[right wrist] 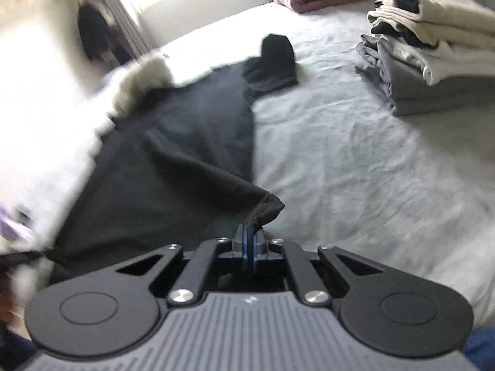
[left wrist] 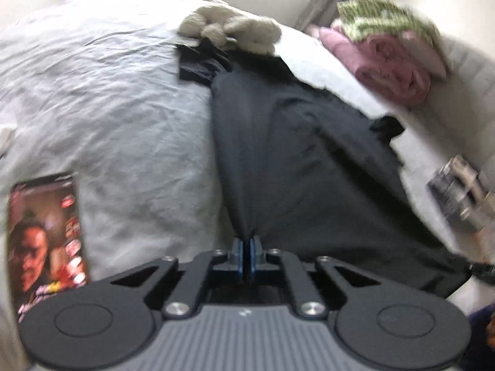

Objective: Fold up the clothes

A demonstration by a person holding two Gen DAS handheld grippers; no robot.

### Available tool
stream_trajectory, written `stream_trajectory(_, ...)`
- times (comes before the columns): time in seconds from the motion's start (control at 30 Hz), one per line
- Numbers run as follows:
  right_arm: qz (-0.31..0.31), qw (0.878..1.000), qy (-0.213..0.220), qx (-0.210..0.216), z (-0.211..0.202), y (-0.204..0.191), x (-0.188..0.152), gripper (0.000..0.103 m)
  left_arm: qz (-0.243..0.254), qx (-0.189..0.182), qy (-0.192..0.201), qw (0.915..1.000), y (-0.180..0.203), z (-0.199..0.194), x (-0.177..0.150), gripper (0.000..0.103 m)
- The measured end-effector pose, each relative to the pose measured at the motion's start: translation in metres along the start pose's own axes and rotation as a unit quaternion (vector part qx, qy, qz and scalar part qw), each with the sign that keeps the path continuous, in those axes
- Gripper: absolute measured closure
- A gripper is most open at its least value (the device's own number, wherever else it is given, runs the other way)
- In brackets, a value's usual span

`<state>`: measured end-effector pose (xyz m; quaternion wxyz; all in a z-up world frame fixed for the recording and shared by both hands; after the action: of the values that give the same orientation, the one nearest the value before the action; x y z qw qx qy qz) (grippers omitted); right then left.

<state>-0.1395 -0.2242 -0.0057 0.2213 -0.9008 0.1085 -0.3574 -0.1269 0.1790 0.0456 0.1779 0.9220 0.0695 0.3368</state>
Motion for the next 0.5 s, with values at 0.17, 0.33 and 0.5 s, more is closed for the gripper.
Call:
stream_trajectory(0.17, 0.089, 0.988, 0.002, 0.125, -0.051, -0.015, 0.019, 0.099, 0.015, -0.026, 0.028, 0.9991, 0.033, -0.062, 0.014, 0.101)
stream_trajectory(0.33, 0.144, 0.980, 0.002, 0.135, -0.060, -0.005, 0.035, 0.099, 0.025, -0.011, 0.027, 0.9993, 0.041, -0.060, 0.021, 0.101)
stream_trajectory(0.5, 0.042, 0.998, -0.044, -0.034, 0.000, 0.014, 0.020, 0.088, -0.033, 0.001, -0.027, 0.9991, 0.016, -0.021, 0.007, 0.099)
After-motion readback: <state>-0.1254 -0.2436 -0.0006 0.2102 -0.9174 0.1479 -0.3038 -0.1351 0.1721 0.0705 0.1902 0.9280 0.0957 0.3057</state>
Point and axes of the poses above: each gripper's, at about its wrist camera, not at the fingertips, and z roughly the way its jaws point, y to its right, x to its top, the point moved 5 cm from there along z, roughly the way its jaws point, and after that the axes turned 1 degree about z, right-handed, at the moved point
